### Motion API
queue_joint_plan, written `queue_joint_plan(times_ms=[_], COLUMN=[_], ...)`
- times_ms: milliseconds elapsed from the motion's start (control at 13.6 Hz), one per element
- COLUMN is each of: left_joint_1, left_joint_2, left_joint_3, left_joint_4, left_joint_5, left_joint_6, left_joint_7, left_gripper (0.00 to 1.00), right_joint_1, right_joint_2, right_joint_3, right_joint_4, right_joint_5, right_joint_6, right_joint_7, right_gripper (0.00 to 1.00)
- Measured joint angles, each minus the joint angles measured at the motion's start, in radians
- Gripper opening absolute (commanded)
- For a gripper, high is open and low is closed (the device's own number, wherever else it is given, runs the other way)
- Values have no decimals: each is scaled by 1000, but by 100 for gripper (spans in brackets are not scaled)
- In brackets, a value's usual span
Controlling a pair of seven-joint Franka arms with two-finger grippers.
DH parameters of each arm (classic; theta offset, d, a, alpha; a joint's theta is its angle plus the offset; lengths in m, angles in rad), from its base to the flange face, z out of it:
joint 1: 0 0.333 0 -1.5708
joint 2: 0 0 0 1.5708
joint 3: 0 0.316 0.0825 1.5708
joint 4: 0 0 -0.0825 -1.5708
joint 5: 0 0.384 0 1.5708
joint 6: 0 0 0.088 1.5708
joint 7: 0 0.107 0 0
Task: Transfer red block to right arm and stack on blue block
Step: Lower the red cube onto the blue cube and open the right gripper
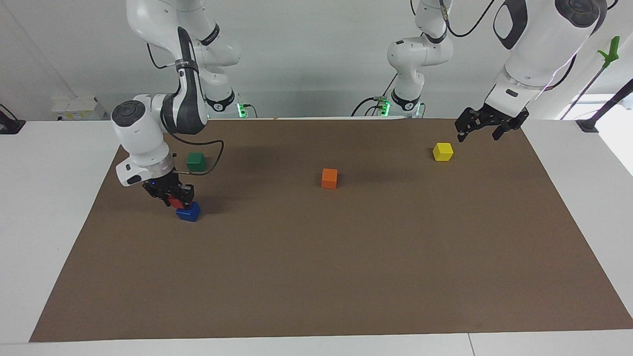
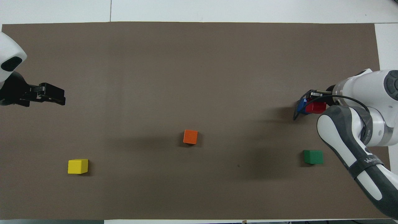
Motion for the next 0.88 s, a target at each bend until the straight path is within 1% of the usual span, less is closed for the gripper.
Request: queue_joint_plan(times_ms=[294,662,735,809,882], left_joint_1=[0,3,5,5,5], left_joint_2=[0,0,-1,-2,-2], left_joint_3=[0,3,3,3,3], left_joint_4=[0,0,0,0,0], left_joint_5=[0,0,0,0,0], left_joint_6=[0,0,0,0,0], left_joint_7=[0,0,0,0,0], left_gripper=[100,100,100,100,100], right_joint_1=[0,0,0,0,0], right_joint_2=[23,24,24,24,24], right_joint_3=[1,1,1,1,1], right_joint_4=[1,4,4,4,5], right_joint_5=[0,3,3,4,4], right_joint_6=[30,31,31,32,33], right_joint_7=[0,12,17,22,25], right_gripper=[0,0,17,44,58])
